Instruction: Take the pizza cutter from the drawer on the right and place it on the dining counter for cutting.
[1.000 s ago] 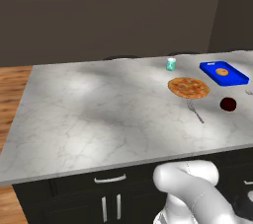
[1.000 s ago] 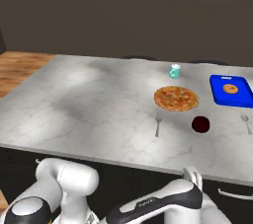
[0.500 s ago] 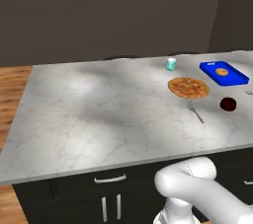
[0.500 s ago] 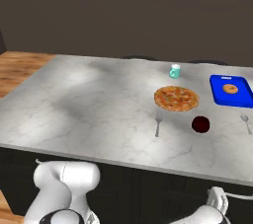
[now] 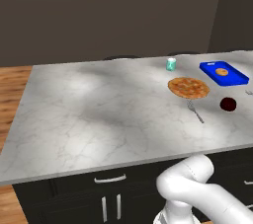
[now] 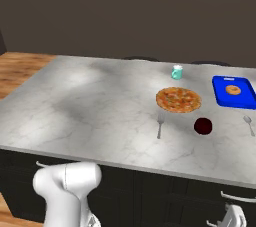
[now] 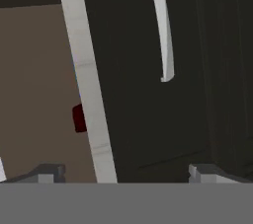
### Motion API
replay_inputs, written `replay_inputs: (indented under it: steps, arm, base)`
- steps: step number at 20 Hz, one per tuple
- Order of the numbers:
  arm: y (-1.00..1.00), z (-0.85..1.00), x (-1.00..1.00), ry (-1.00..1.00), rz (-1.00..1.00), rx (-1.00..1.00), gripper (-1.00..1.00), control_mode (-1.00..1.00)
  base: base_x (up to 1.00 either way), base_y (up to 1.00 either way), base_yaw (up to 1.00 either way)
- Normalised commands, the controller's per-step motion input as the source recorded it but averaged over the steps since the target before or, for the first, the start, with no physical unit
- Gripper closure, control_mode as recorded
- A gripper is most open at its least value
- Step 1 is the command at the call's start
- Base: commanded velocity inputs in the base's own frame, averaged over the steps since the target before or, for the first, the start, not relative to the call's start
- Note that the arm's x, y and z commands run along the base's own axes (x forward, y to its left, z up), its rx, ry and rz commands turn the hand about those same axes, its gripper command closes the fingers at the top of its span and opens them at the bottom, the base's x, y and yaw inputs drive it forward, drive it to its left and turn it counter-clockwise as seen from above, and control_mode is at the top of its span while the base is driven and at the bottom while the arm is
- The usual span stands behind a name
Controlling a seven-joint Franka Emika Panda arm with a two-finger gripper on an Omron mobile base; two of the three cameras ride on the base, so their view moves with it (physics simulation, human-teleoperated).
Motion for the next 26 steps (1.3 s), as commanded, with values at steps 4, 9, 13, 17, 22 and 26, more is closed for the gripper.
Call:
replay_inputs:
  steps: [4,9,13,17,22,26]
  arm:
    - [-0.35,-0.38,0.24,-0.06,-0.04,0.00,-1.00,-1.00]
    - [-0.37,-0.41,0.20,-0.07,-0.05,0.00,-1.00,-1.00]
    - [-0.25,-0.37,0.56,-0.07,-0.05,0.00,-1.00,-1.00]
    - [-0.24,-0.34,0.67,-0.05,-0.05,0.00,-1.00,-1.00]
    - [-0.34,-0.36,0.55,-0.06,-0.06,0.00,-1.00,-1.00]
    - [-0.37,-0.45,0.27,-0.08,-0.05,0.00,-1.00,-1.00]
  base:
    - [0.00,0.00,0.00]
    - [0.00,0.00,0.00]
    - [0.00,0.00,0.00]
    - [0.00,0.00,0.00]
    - [0.00,0.00,0.00]
    - [0.00,0.00,0.00]
